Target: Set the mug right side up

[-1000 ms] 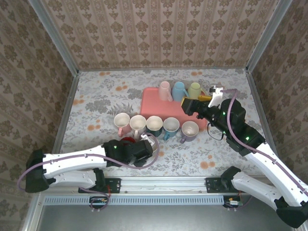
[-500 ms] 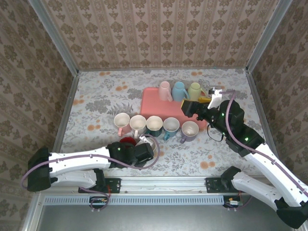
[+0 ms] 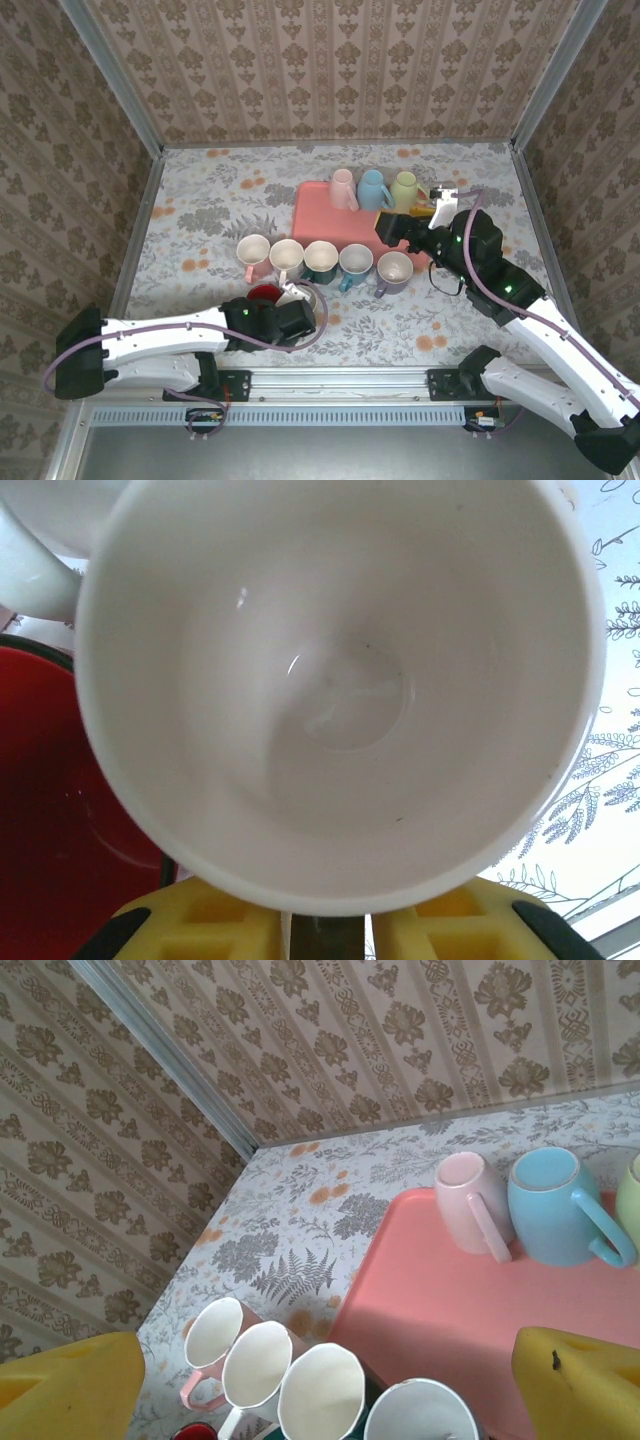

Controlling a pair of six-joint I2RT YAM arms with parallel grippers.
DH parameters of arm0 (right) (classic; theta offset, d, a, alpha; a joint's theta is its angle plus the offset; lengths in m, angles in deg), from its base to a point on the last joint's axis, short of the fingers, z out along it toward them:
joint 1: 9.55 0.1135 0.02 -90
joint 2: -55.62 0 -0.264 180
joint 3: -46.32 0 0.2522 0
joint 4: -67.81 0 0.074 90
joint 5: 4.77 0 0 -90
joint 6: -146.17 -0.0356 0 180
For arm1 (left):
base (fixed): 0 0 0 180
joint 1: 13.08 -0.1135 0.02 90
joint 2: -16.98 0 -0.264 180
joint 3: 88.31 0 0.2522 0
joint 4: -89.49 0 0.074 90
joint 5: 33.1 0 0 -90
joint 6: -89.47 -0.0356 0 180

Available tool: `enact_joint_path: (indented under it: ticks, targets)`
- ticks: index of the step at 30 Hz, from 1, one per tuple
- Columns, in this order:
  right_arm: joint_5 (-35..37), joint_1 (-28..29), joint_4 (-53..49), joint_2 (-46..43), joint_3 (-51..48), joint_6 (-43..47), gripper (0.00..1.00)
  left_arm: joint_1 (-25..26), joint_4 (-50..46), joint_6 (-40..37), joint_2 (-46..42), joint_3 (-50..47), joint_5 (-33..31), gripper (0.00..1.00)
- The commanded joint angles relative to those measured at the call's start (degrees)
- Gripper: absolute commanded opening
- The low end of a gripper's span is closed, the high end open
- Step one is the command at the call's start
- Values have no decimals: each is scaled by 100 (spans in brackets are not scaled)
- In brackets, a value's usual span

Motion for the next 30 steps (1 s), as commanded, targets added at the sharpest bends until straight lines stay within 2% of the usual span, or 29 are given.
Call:
enact_joint_path:
  ticks: [1, 7, 13, 19, 21, 26, 30]
  targets:
    - [-95, -6, 93, 4, -29, -24, 96, -27, -88, 96, -156, -43, -156, 30]
    - [-87, -5, 2, -14, -16, -9, 96, -27, -120, 103, -467, 5, -79, 36]
    - [-103, -6, -64, -38, -20, 27, 96, -20, -318, -6, -916, 188, -9, 37]
    - [-212, -1, -199, 112, 54, 96, 96, -79, -993, -626, -1195, 1109, -359, 36]
    - [-259, -6, -255, 235, 109, 114, 95, -342, -1186, -974, -1118, 1535, -236, 36]
    - [-386, 3, -454, 766, 391, 358, 93, -2020, -776, -1890, -790, 2154, 1284, 36]
    - [-142, 3, -1044, 1584, 1006, 688, 92, -3089, -328, -2141, -291, 2563, 2305, 37]
